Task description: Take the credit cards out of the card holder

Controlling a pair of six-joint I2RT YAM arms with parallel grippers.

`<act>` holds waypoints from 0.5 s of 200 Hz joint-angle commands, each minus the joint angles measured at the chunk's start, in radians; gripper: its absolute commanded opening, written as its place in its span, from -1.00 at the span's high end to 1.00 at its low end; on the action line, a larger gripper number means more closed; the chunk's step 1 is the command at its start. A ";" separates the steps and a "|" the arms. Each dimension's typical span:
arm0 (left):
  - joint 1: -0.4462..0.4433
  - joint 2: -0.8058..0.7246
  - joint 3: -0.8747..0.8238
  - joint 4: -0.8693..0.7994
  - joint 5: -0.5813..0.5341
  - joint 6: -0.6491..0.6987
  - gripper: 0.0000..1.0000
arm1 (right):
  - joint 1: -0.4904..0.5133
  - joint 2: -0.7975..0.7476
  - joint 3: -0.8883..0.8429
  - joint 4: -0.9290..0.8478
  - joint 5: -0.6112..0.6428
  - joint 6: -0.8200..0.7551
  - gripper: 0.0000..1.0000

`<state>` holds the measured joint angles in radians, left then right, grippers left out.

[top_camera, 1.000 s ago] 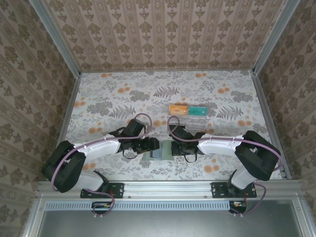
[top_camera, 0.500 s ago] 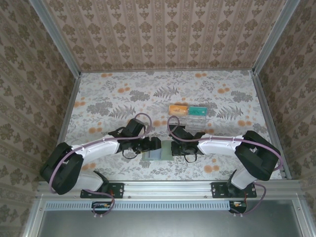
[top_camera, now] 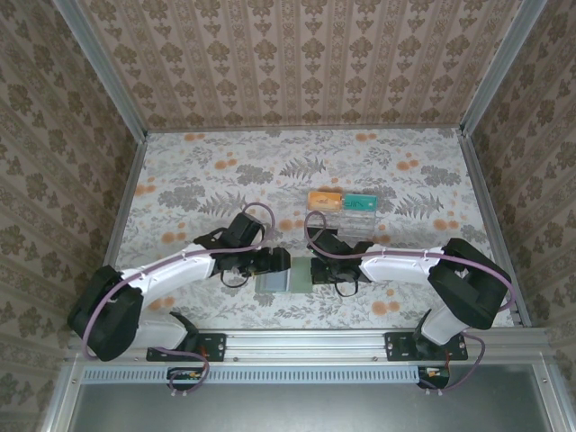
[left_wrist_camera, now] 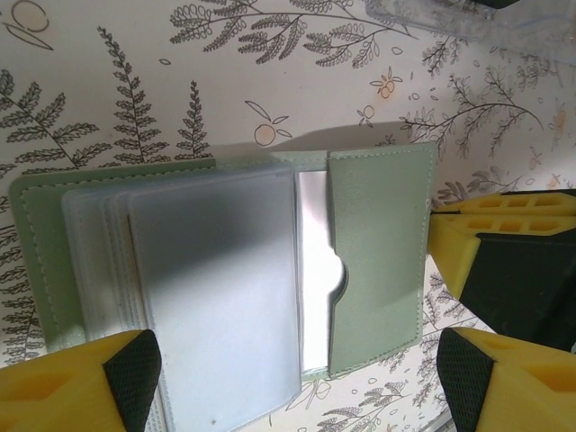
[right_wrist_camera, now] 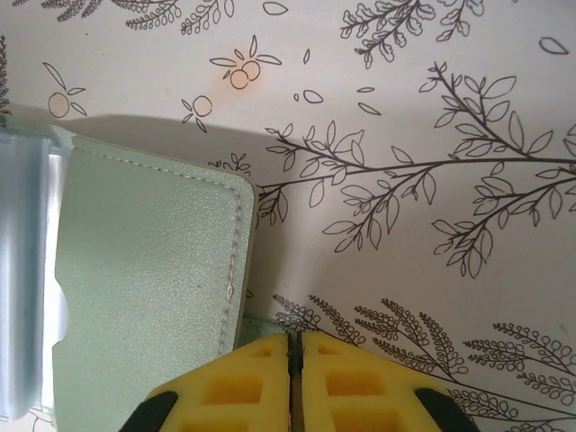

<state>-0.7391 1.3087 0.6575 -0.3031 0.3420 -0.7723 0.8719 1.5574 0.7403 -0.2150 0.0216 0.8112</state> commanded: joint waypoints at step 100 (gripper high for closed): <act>-0.005 0.089 -0.055 0.164 0.094 -0.032 -0.65 | 0.010 0.023 0.034 0.002 -0.009 0.002 0.81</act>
<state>-0.7391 1.3796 0.6376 -0.2150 0.3763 -0.7780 0.8753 1.5665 0.7532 -0.2138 0.0212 0.8112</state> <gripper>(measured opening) 0.824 0.095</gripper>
